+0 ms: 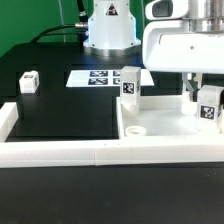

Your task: Assemble square table

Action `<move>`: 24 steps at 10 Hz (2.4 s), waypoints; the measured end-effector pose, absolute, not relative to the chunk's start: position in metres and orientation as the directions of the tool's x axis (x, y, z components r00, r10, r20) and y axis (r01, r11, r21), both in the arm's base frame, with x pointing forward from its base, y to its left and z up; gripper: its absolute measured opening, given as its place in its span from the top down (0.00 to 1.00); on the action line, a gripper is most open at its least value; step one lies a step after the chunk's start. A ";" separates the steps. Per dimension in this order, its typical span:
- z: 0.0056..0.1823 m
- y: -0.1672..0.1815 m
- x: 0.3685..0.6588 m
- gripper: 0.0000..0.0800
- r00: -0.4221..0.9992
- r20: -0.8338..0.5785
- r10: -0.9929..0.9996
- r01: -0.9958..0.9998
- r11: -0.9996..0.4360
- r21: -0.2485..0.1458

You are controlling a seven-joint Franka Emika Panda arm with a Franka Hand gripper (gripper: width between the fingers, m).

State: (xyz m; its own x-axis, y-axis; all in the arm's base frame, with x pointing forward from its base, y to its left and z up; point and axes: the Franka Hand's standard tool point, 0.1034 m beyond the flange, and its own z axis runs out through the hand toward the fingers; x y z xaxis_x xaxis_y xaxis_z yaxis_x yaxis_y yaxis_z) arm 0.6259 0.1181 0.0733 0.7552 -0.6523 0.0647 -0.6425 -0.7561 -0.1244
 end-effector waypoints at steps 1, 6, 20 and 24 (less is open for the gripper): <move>0.074 0.119 0.625 0.64 0.652 0.043 -0.757 -0.749 -0.652 -0.121; 0.074 0.126 0.626 0.64 -0.114 -0.135 -0.984 -0.985 0.130 -0.115; 0.070 0.120 0.630 0.19 0.893 0.086 -0.443 -0.435 -0.895 -0.098; 0.069 0.121 0.629 0.64 0.801 0.063 -0.596 -0.587 -0.801 -0.116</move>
Offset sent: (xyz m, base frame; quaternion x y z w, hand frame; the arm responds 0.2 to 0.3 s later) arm 0.0341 0.0323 0.0132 0.1203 -0.0318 0.4970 0.8588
